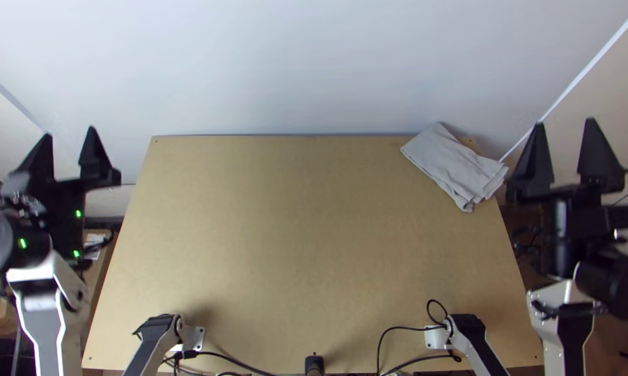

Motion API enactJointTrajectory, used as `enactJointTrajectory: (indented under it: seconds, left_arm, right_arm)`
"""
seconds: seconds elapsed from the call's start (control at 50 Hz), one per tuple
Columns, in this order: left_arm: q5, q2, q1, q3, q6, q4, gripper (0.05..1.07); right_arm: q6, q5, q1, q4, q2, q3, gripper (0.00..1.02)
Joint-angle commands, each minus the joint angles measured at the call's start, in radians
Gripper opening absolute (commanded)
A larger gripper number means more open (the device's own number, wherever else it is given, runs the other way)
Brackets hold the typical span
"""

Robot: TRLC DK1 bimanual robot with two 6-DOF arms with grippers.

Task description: Fold the t-shirt

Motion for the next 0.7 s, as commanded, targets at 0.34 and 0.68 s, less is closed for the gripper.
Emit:
enactJointTrajectory:
  seconds: [0.34,0.68]
  left_arm:
    - [-0.006,-0.486,0.029,-0.581,0.022,0.036,1.03]
    - [0.005,-0.708,0.0,-0.937,-0.006,0.027,1.03]
  right_arm:
    - [0.045,0.012,0.014,-0.043,-0.611,-0.555,0.98]
    - [0.244,0.055,-0.001,-0.203,-0.665,-0.808,0.98]
